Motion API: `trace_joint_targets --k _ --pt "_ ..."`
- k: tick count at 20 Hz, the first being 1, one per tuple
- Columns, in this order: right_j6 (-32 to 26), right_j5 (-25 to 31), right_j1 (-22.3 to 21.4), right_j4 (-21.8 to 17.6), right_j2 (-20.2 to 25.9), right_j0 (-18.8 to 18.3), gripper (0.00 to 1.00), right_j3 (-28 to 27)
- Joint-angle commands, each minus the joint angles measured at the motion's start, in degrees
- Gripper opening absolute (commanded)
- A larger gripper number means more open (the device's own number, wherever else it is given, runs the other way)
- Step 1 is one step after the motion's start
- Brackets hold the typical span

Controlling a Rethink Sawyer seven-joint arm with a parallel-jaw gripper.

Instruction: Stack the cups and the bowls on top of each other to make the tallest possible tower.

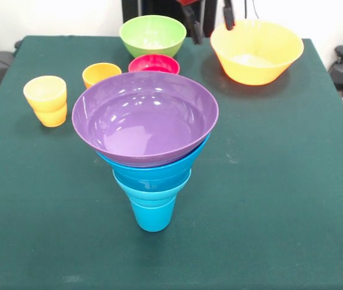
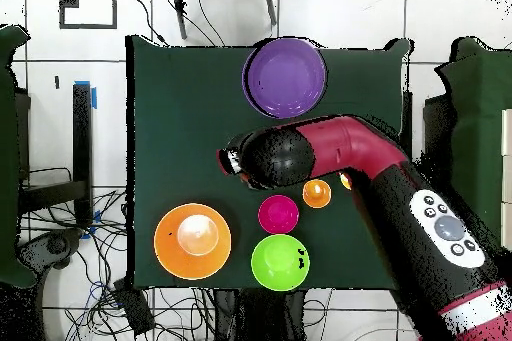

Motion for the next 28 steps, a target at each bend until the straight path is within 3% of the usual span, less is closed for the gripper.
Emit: trace_joint_targets --k 1,15,28 --pt "10.8 -6.8 2.1 -0.1 -6.4 4.0 1.00 4.1" --pt "8.0 -13.3 8.2 -4.4 -11.9 6.5 1.00 2.8" --pt "5.6 -17.0 10.3 -5.8 -13.8 5.2 1.00 5.3"
